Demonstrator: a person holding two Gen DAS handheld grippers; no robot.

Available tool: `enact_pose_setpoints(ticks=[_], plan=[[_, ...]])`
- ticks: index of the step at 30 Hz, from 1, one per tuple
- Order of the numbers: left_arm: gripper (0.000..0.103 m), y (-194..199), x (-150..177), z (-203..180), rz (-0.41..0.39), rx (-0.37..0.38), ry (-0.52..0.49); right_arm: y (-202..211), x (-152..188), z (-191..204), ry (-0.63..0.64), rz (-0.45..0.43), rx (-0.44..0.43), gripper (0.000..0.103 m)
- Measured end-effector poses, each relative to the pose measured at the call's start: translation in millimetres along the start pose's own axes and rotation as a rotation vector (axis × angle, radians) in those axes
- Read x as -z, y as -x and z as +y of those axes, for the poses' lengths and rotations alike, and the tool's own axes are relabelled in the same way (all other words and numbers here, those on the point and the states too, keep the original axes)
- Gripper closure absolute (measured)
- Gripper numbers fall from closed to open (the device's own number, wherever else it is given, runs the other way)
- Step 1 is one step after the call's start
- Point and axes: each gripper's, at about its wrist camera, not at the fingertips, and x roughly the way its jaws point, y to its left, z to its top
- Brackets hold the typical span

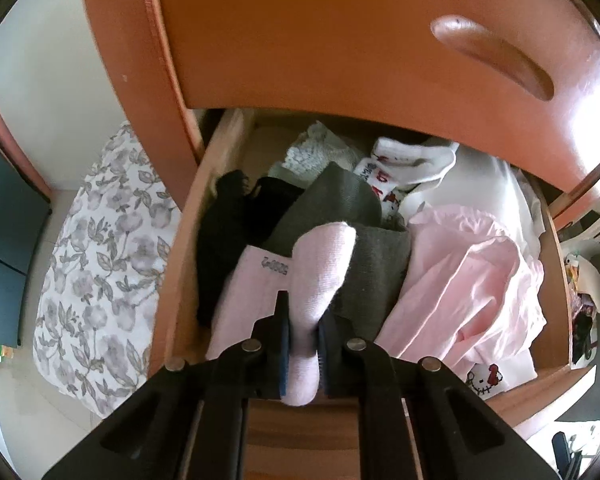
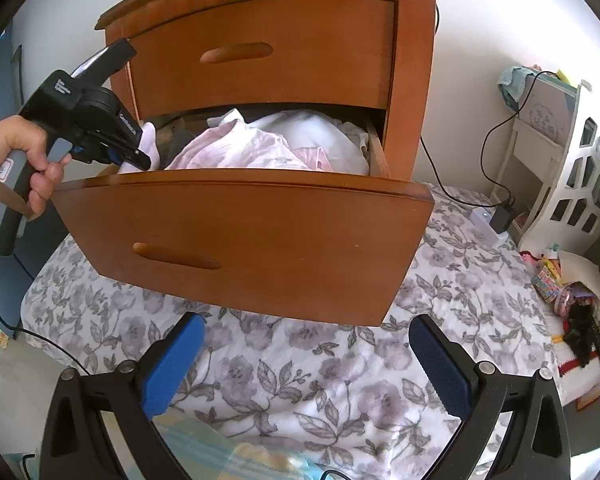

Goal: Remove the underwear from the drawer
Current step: 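Close the left tool on the pink sock, then lift the pink sock out of the drawer with the left tool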

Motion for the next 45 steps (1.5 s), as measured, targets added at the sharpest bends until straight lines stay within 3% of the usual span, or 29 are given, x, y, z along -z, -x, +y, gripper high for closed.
enact_pose_setpoints(ticks=[16, 24, 40, 45], plan=[[0.092, 49, 14, 26, -0.165, 0.044, 0.009, 10, 3, 12, -0.031, -0.013, -0.015, 0.0], [0.092, 90, 23, 38, -0.284, 0.071, 0.01, 17, 3, 18, -0.027, -0.019, -0.013, 0.0], [0.092, 230, 46, 42, -0.596, 0.145, -0.049, 37, -1, 24, -0.022, -0.062, -0.014, 0.0], [0.092, 266, 63, 44, -0.655, 0.15, -0.082, 42, -2, 23, -0.026, -0.073, -0.015, 0.0]])
